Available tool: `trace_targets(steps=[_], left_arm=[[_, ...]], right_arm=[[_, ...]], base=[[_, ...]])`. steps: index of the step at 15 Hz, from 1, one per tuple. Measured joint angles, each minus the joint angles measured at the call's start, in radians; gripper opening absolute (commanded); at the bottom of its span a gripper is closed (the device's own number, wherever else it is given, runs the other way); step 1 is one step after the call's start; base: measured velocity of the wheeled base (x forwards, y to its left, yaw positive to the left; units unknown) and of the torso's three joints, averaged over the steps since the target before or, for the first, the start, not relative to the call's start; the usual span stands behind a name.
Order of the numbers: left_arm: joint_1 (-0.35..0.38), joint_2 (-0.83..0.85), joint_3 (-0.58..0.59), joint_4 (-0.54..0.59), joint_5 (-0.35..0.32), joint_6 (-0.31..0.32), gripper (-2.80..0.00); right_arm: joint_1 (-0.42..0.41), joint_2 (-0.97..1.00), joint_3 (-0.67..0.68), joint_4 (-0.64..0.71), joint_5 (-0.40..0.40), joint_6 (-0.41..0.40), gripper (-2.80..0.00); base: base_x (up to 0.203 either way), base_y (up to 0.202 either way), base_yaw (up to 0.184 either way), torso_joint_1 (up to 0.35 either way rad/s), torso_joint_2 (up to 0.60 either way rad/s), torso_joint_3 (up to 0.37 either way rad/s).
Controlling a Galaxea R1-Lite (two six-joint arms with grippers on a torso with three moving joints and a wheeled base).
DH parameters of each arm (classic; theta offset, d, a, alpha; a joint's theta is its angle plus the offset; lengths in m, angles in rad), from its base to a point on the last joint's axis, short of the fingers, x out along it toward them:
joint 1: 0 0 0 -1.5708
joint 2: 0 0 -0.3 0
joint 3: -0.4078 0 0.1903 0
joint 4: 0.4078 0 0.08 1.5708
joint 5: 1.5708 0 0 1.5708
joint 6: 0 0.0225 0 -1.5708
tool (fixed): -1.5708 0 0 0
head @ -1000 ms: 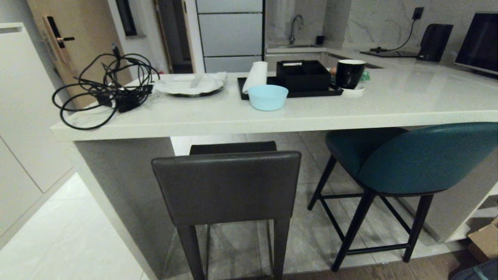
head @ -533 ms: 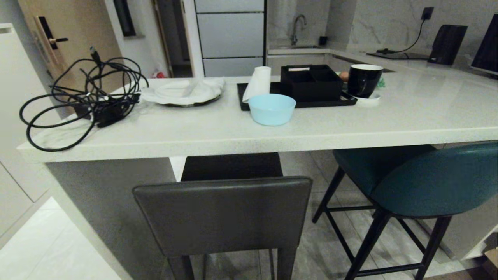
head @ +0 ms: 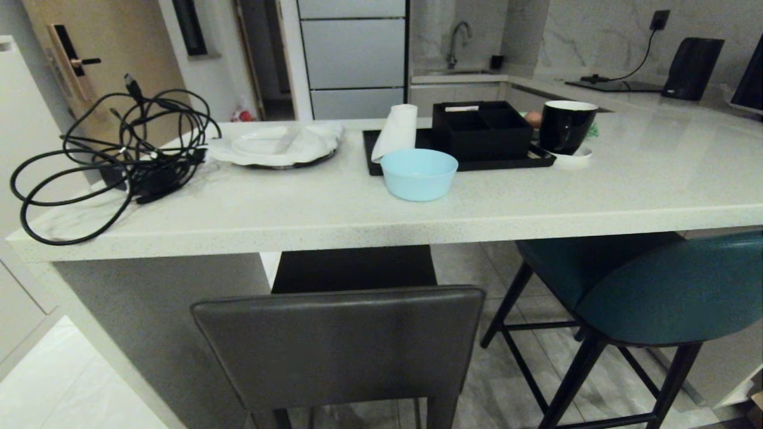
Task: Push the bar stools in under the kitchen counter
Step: Pull the gray chair out from under the dining table
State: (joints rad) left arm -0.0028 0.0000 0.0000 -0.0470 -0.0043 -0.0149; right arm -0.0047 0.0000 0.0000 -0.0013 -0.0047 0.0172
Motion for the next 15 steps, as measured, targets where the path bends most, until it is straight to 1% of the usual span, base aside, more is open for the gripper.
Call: trace_targets(steps=[3, 4, 5, 10, 11, 12, 13, 14, 15], left_arm=[[0.001, 0.000, 0.000, 0.000, 0.000, 0.000, -2.80], [0.001, 0.000, 0.000, 0.000, 0.000, 0.000, -2.27], [0.001, 0.000, 0.000, 0.000, 0.000, 0.000, 0.00], [0.001, 0.000, 0.000, 0.000, 0.000, 0.000, 0.00], [0.000, 0.000, 0.000, 0.000, -0.002, 0.013, 0.00], [0.001, 0.000, 0.000, -0.012, -0.014, 0.042, 0.00], [0.001, 0.000, -0.009, -0.039, -0.043, 0.054, 0.00], [0.001, 0.002, -0.051, -0.054, -0.097, 0.030, 0.00], [0.001, 0.011, -0.114, -0.041, -0.175, -0.010, 0.00]], right_arm=[[0.000, 0.000, 0.000, 0.000, 0.000, 0.001, -2.80], [0.000, 0.000, 0.000, 0.000, 0.000, 0.001, -2.28], [0.000, 0.000, 0.000, 0.000, 0.000, 0.001, 0.00], [0.000, 0.000, 0.000, 0.000, 0.001, -0.003, 0.00], [0.000, 0.000, 0.000, -0.001, 0.006, -0.015, 0.00], [0.000, 0.000, -0.004, 0.002, 0.022, -0.043, 0.00], [0.000, 0.005, -0.038, 0.008, 0.046, -0.056, 0.00], [0.000, 0.023, -0.086, 0.007, 0.073, -0.057, 0.00], [0.002, 0.061, -0.136, 0.010, 0.099, -0.058, 0.00]], base=[[0.000, 0.000, 0.000, 0.000, 0.00, 0.000], [0.000, 0.000, 0.000, 0.000, 0.00, 0.000], [0.000, 0.000, 0.000, 0.000, 0.00, 0.000], [0.000, 0.000, 0.000, 0.000, 0.00, 0.000], [0.000, 0.000, 0.000, 0.000, 0.00, 0.000], [0.000, 0.000, 0.000, 0.000, 0.00, 0.000], [0.000, 0.000, 0.000, 0.000, 0.00, 0.000], [0.000, 0.000, 0.000, 0.000, 0.00, 0.000], [0.000, 0.000, 0.000, 0.000, 0.00, 0.000]])
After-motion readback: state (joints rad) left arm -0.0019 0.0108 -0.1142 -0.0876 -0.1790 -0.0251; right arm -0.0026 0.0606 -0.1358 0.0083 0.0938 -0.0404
